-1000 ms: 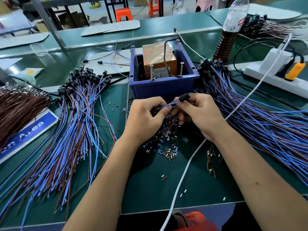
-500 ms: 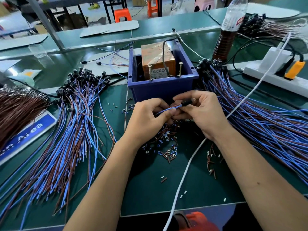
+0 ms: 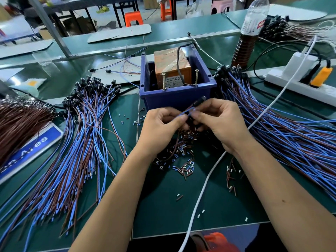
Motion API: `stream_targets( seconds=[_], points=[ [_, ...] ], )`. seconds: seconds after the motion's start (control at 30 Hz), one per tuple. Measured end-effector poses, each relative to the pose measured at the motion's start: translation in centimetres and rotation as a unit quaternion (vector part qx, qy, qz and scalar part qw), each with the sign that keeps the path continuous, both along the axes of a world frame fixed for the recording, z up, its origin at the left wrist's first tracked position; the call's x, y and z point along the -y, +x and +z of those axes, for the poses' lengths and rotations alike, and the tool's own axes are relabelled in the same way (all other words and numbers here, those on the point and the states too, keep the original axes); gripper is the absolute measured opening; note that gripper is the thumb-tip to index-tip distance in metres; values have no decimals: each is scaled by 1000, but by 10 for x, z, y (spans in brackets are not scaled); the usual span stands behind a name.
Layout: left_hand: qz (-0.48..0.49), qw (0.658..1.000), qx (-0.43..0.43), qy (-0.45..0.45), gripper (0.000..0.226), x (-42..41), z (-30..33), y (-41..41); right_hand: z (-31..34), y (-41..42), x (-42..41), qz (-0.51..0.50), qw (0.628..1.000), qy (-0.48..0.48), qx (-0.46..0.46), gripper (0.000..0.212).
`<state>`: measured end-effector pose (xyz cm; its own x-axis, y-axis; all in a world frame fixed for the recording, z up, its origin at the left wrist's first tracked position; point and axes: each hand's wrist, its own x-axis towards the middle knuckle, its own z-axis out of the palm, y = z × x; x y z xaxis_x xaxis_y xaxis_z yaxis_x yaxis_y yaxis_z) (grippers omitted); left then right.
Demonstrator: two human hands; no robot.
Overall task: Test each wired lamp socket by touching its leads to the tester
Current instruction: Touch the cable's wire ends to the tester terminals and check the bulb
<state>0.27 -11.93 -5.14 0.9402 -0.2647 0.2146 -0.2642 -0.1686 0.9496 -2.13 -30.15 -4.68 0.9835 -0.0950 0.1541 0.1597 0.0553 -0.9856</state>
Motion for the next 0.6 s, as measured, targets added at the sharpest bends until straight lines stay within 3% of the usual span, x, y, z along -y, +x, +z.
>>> stream_targets(
  seconds=[0.17,0.6],
  points=[
    [30,999,-24,-17,21,-5,2,3,0,-1,1,47,999,-14,3,10],
    [-10,998,-30,-56,12,-4,5,-1,1,0,0,25,999,-5,24,7]
  ],
)
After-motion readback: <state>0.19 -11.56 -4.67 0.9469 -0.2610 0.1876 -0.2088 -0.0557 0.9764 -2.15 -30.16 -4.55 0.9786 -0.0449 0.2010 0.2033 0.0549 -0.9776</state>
